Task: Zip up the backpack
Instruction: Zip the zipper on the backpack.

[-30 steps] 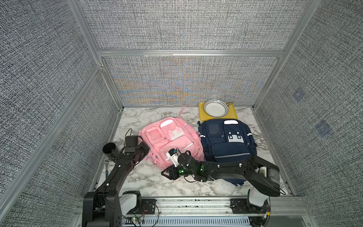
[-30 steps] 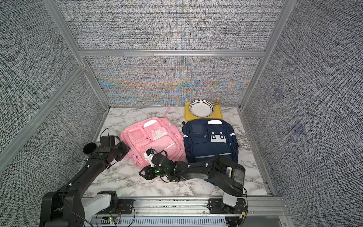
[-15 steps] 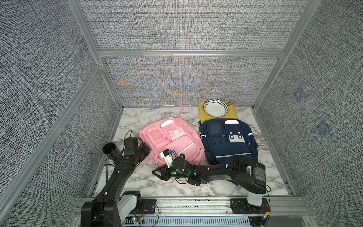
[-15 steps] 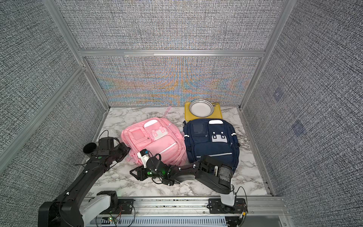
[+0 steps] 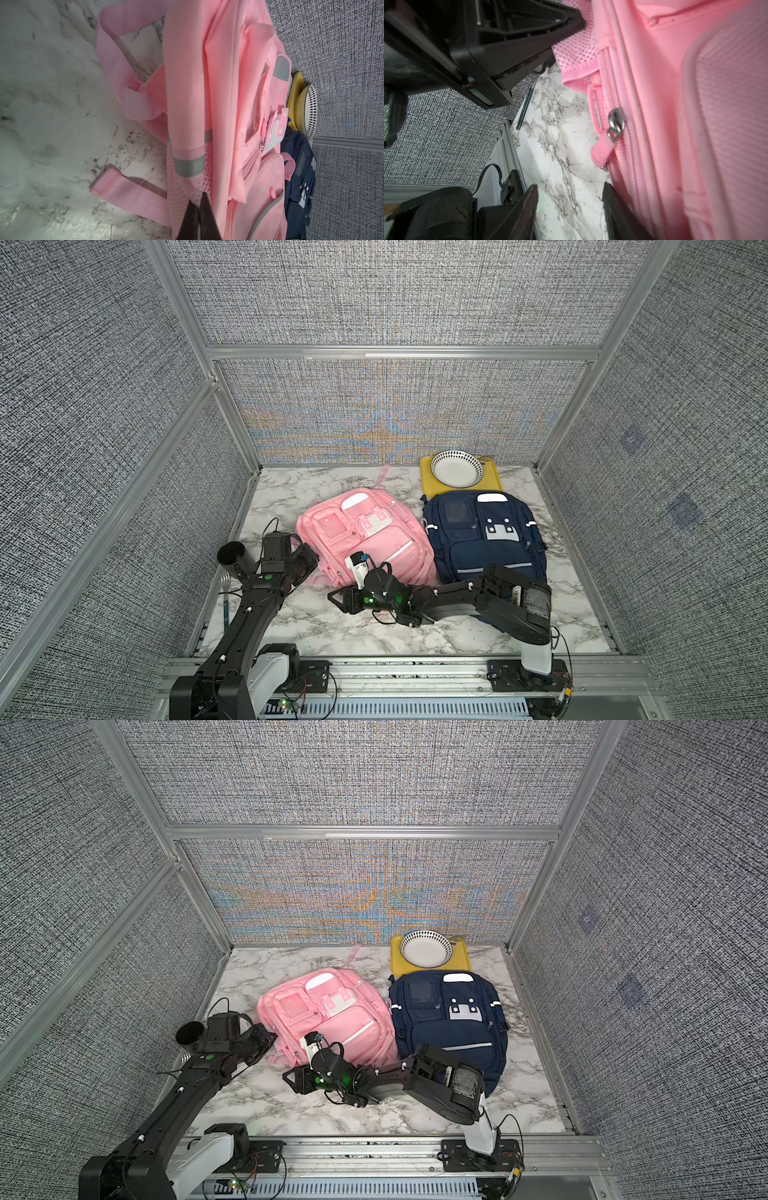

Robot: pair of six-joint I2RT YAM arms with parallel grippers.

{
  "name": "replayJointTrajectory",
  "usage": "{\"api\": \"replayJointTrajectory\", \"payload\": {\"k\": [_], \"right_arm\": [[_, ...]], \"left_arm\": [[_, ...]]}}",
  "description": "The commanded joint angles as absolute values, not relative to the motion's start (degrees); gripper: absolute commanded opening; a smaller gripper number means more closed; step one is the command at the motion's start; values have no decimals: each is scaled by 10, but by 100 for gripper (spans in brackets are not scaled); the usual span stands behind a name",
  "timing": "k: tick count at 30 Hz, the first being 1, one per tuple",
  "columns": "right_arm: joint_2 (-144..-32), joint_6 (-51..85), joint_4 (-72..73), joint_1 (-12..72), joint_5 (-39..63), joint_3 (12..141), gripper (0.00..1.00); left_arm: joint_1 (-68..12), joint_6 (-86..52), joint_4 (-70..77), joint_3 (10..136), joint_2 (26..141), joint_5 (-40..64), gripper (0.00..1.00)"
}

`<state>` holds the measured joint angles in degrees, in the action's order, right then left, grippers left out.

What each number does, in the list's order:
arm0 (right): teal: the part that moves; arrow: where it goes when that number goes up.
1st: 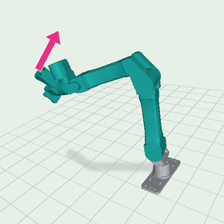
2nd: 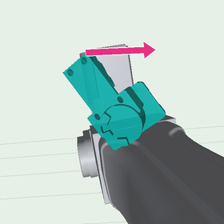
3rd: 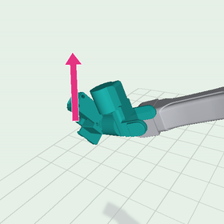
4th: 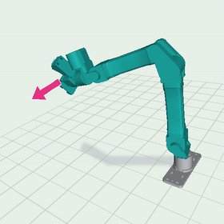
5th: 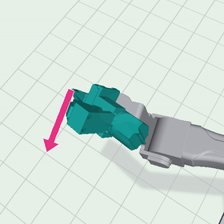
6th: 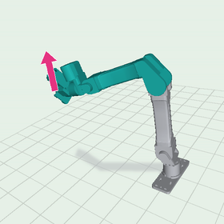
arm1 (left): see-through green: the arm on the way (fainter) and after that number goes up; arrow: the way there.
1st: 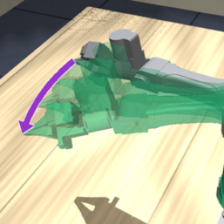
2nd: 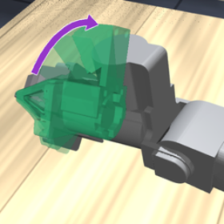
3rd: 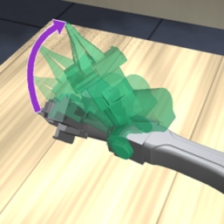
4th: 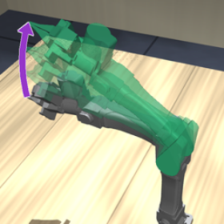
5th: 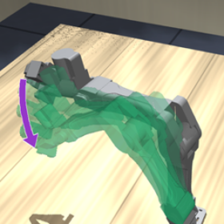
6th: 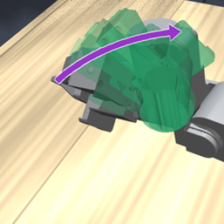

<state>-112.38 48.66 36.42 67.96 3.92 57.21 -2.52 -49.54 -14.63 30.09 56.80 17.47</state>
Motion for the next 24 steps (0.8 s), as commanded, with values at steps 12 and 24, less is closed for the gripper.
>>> {"api": "replayJointTrajectory", "payload": {"k": [12, 24], "right_arm": [[-1130, 490, 319, 651, -12, 585, 65], [-1136, 478, 341, 636, -9, 577, 52]], "left_arm": [[-26, -500, -141, 298, 528, 207, 0], [-26, -504, -141, 286, 518, 209, 0]]}}
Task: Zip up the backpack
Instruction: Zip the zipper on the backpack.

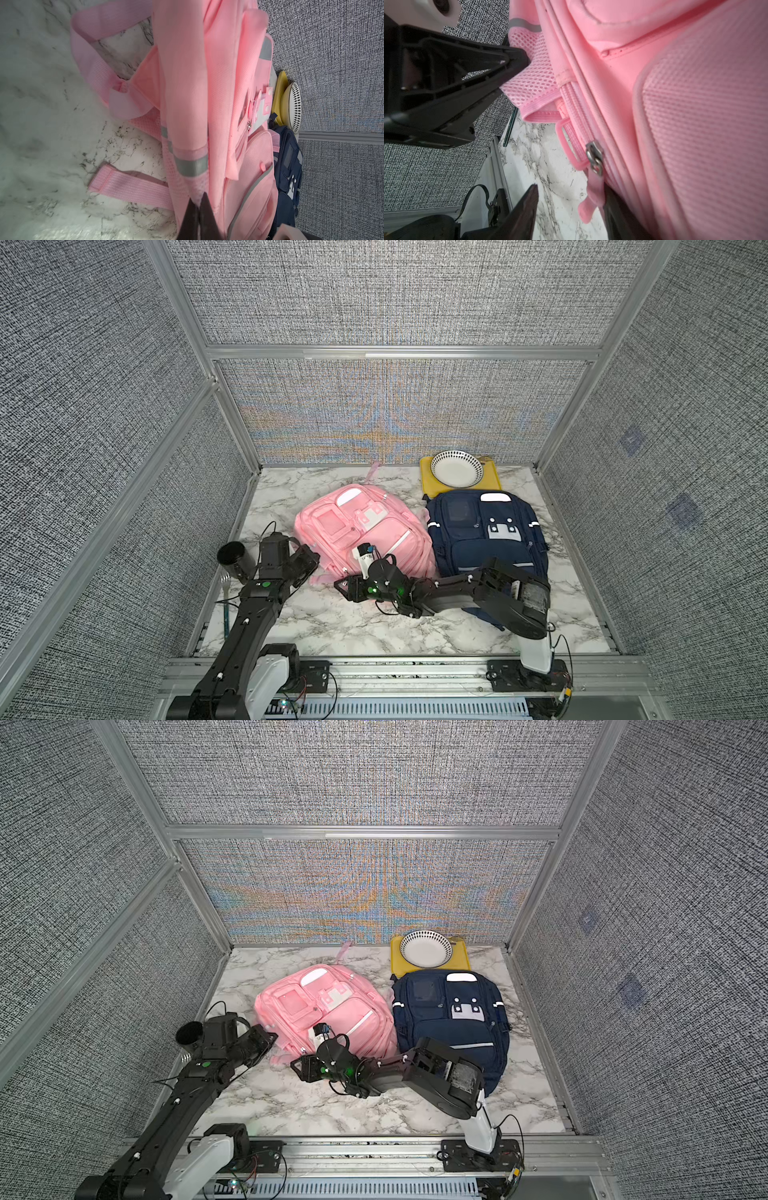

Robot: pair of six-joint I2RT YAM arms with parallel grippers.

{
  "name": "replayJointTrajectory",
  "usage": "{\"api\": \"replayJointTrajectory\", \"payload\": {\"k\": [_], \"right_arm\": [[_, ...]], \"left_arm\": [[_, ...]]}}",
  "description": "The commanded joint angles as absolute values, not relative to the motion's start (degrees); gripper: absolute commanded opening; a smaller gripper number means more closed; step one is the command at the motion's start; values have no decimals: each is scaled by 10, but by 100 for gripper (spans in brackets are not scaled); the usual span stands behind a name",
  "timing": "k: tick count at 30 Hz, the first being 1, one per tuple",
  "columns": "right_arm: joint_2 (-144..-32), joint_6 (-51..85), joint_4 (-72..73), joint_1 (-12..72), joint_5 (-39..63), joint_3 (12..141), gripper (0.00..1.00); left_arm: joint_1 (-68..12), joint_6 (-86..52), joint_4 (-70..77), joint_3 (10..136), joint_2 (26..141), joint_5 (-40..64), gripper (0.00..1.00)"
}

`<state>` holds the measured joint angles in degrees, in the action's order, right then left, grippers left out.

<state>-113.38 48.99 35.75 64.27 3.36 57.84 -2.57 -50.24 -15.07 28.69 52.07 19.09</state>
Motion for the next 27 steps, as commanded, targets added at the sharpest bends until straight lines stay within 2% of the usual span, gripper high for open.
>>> {"api": "replayJointTrajectory", "payload": {"k": [1, 11, 27], "right_arm": [[-1137, 478, 342, 635, -8, 577, 50], [-1138, 469, 342, 631, -8, 576, 37], [-1138, 456, 324, 624, 2, 578, 8]], "left_arm": [[-26, -503, -141, 286, 518, 209, 0], [-26, -499, -135, 280, 532, 207, 0], [-26, -494, -127, 277, 553, 199, 0]]}}
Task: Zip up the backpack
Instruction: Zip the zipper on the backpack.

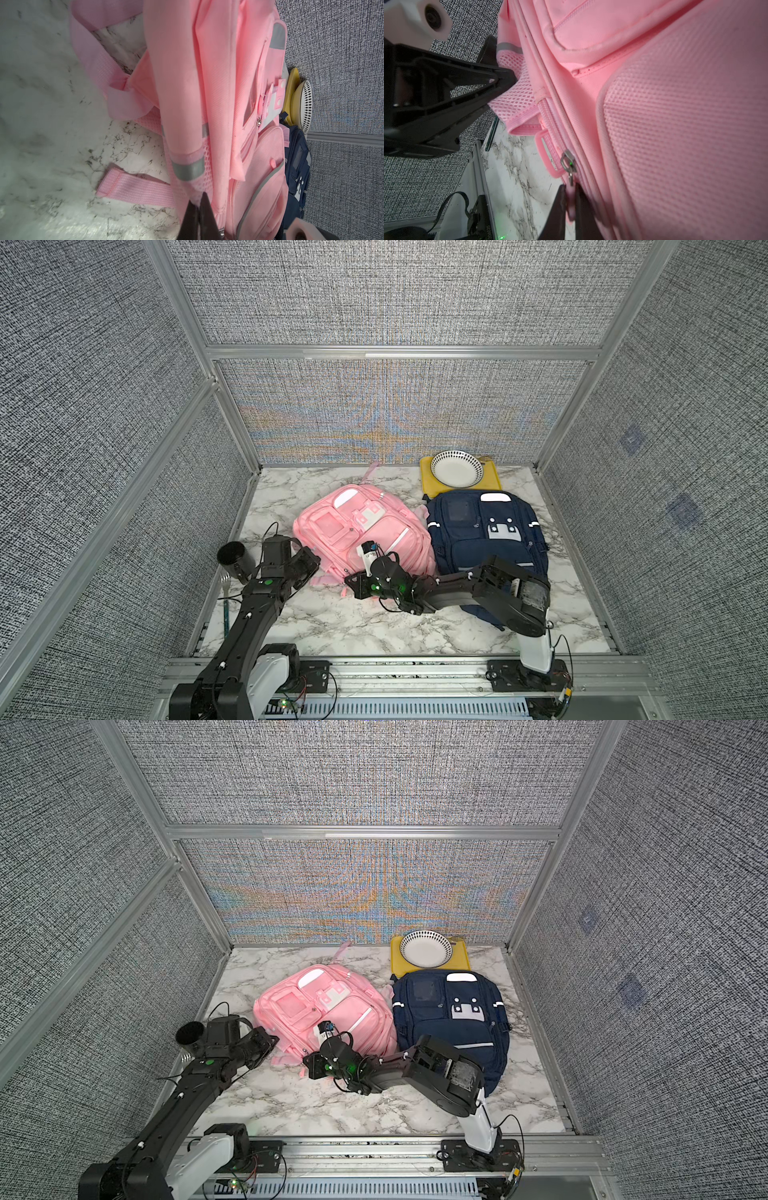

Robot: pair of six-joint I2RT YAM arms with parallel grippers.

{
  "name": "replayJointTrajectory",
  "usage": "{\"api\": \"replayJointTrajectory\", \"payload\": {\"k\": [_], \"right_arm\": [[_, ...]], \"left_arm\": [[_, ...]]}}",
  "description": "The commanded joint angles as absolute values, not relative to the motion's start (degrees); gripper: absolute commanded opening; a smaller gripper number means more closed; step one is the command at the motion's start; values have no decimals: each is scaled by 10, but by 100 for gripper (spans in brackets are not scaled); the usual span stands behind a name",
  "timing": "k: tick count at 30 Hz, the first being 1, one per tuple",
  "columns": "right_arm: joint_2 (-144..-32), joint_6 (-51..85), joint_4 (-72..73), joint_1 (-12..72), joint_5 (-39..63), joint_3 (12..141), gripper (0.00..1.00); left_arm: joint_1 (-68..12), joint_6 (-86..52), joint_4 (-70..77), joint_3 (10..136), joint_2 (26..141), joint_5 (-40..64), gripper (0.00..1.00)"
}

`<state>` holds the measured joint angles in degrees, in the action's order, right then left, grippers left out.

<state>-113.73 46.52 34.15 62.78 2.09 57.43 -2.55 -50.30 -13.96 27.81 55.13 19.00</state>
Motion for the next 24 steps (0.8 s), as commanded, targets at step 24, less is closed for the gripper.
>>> {"api": "replayJointTrajectory", "payload": {"k": [24], "right_arm": [[-1127, 384, 128, 633, 106, 634, 0]], "left_arm": [[-20, -476, -108, 312, 657, 124, 0]]}}
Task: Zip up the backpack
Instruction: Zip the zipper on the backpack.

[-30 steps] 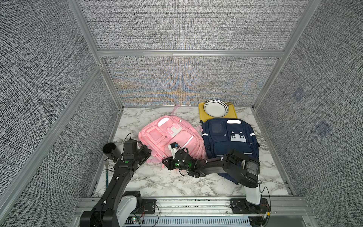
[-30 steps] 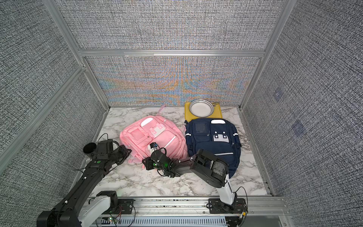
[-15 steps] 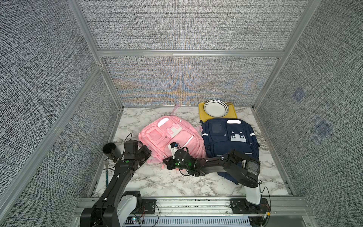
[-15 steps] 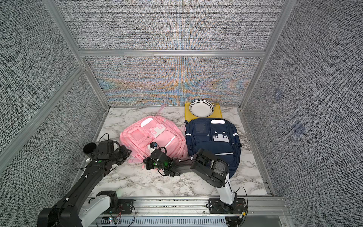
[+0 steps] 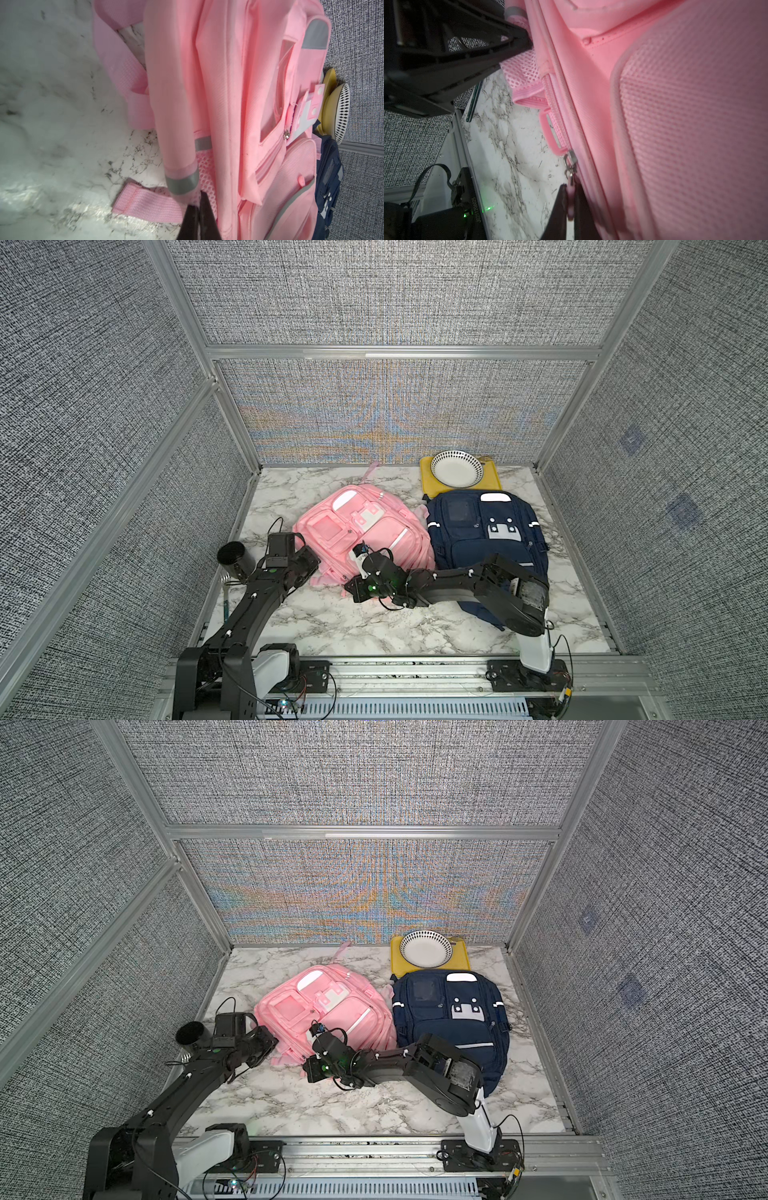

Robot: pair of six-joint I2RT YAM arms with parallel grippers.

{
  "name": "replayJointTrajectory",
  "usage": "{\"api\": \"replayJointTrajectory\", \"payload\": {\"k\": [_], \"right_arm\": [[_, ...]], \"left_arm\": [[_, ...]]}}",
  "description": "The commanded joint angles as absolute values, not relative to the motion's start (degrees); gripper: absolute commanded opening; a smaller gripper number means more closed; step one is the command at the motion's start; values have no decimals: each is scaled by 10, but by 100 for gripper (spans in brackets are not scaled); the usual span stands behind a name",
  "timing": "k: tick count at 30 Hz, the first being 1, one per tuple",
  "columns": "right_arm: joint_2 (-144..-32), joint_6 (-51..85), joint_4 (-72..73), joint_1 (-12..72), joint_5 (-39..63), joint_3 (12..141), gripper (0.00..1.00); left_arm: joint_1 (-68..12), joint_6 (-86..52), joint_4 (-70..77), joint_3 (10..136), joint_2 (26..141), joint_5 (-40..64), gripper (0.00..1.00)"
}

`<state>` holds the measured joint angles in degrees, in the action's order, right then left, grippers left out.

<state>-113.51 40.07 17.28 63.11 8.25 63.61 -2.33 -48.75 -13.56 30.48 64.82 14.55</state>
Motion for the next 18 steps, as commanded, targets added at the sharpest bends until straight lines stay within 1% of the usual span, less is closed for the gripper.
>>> {"api": "replayJointTrajectory", "payload": {"k": [1, 9, 18], "right_arm": [[-1123, 381, 123, 633, 107, 633, 0], [-1096, 354, 78, 632, 112, 633, 0], [-1049, 330, 42, 626, 120, 601, 0]], "left_arm": [[-19, -474, -107, 314, 663, 122, 0], [-9, -464, -105, 328, 699, 109, 0], [10, -447, -122, 346, 708, 91, 0]]}}
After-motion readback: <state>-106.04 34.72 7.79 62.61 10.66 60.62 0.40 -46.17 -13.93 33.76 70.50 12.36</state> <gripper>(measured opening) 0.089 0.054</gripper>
